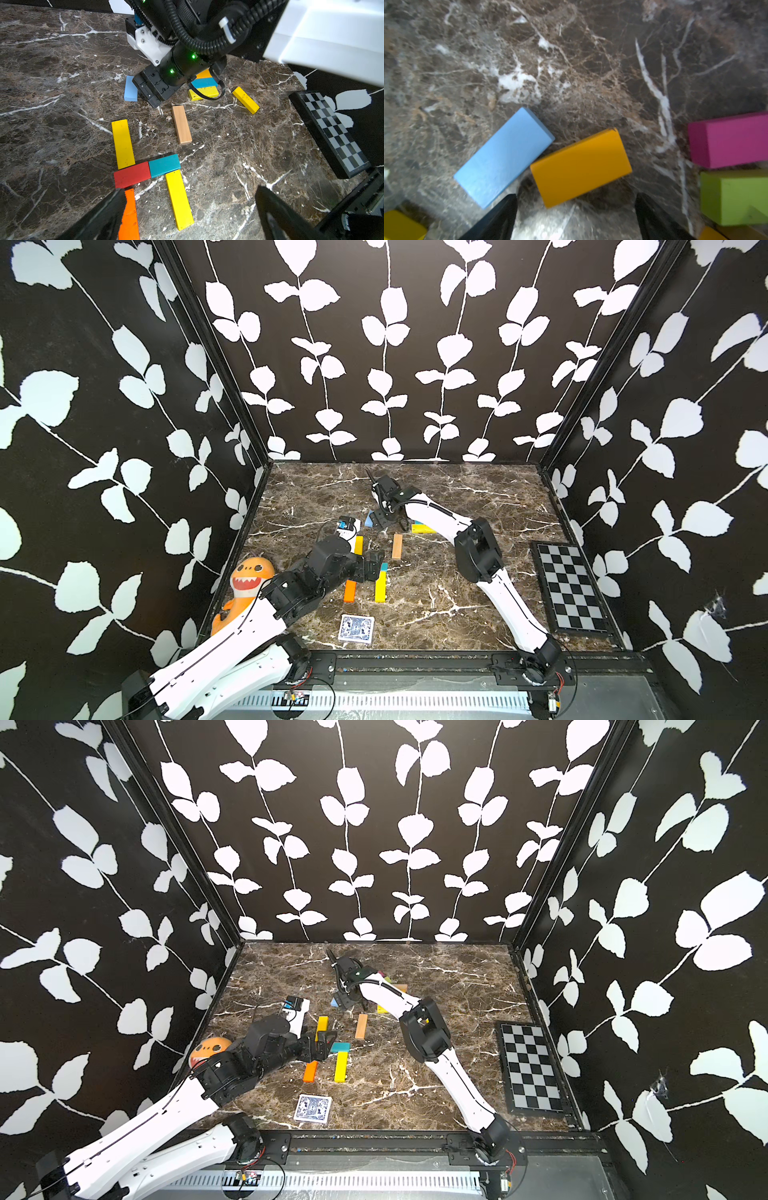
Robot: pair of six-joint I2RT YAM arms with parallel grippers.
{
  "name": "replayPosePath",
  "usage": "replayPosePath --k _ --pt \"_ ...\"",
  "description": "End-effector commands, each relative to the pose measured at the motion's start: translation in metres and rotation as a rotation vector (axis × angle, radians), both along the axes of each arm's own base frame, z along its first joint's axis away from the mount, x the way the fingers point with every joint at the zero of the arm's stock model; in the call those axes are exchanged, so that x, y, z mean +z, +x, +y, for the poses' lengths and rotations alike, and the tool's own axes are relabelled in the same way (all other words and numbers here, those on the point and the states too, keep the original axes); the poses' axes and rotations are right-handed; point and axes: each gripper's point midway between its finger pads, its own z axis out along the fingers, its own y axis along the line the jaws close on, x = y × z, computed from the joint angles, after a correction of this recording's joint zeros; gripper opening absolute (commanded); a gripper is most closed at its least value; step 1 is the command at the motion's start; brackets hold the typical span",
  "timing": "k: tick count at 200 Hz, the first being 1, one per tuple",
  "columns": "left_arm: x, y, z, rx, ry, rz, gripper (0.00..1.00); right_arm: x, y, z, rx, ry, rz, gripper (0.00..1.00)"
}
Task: Assemble the letter h with building blocks
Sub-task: Pick up the building block from the center of the board.
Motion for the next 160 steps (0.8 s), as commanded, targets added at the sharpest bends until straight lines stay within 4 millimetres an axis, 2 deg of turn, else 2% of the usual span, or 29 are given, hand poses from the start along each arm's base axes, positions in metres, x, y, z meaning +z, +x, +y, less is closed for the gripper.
replayPosePath --k 1,45,83,106,136,160 --pt "-0.008 -0.001 0.006 0.004 0.033 0.013 0.99 -0.005 0.004 -0.004 -0.001 -0.02 0.013 0.88" --pt "-0.008 0.0 0.005 0.006 0.035 0.017 0.99 -0.01 0.012 0.002 0.003 -0.009 0.023 0.86" --pt "-0.009 0.002 0.006 0.009 0.037 0.022 0.99 -0.02 0.008 0.0 -0.015 -0.01 0.052 0.83" --pt "-0.011 0.003 0.006 0.012 0.039 0.025 0.99 -0.023 0.007 -0.006 -0.039 -0.013 0.054 0.75" --pt "-0.013 0.003 0.007 0.017 0.04 0.028 0.99 -0.008 0.012 -0.003 -0.084 0.05 0.008 0.69" --pt "-0.01 0.003 0.009 0.02 0.034 0.019 0.99 0.023 0.024 0.007 -0.124 0.138 -0.053 0.68"
